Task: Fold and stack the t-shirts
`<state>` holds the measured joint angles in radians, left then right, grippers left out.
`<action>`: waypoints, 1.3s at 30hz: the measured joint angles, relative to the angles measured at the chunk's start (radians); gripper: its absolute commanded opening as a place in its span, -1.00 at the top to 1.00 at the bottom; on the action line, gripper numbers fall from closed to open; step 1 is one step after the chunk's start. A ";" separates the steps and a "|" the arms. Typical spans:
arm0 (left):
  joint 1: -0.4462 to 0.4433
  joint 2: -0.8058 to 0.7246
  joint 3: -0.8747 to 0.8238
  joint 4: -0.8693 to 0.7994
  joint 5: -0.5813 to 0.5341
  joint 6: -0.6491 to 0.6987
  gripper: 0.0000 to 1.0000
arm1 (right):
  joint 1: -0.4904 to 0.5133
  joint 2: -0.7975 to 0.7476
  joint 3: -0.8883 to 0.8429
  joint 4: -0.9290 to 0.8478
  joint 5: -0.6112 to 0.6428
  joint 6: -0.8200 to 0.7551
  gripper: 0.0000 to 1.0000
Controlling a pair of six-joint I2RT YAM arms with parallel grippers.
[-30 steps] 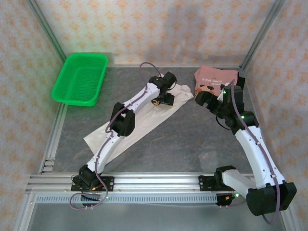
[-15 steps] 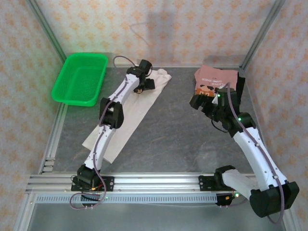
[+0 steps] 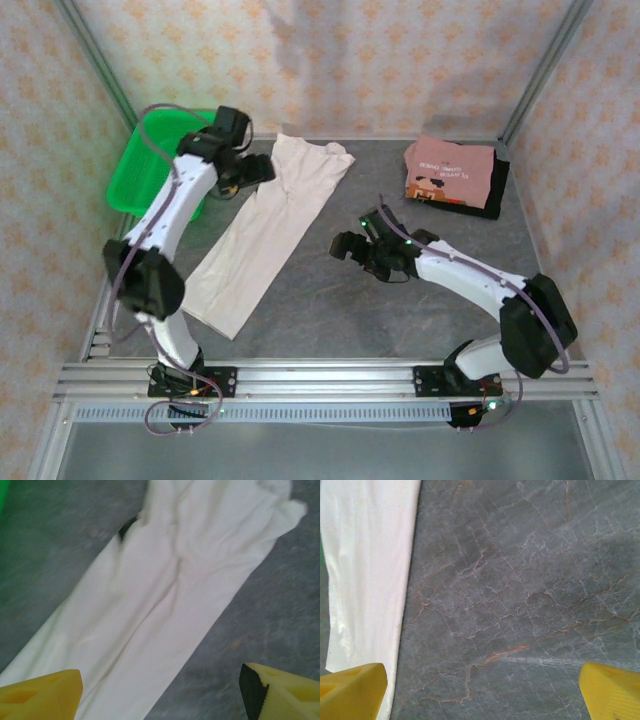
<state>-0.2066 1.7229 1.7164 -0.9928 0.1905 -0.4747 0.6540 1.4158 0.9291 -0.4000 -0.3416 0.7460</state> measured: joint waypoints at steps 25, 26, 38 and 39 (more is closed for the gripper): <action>-0.339 -0.151 -0.892 0.356 -0.153 -0.575 -0.47 | -0.084 -0.394 -0.011 -0.155 -0.050 -0.150 -0.99; -0.378 -0.143 -0.884 0.365 -0.159 -0.600 -0.47 | -0.087 -0.403 -0.011 -0.168 -0.049 -0.156 -0.99; -0.699 -0.039 -0.742 0.500 -0.085 -0.835 -0.57 | -0.116 -0.478 -0.095 -0.294 0.003 -0.159 -0.99; -0.705 -0.044 -0.742 0.502 -0.074 -0.843 -0.58 | -0.117 -0.488 -0.099 -0.306 0.006 -0.155 -0.99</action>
<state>-0.9112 1.6791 0.9745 -0.4911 0.1169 -1.3178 0.5373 0.9276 0.8299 -0.7063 -0.3355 0.5911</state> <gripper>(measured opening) 0.782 0.993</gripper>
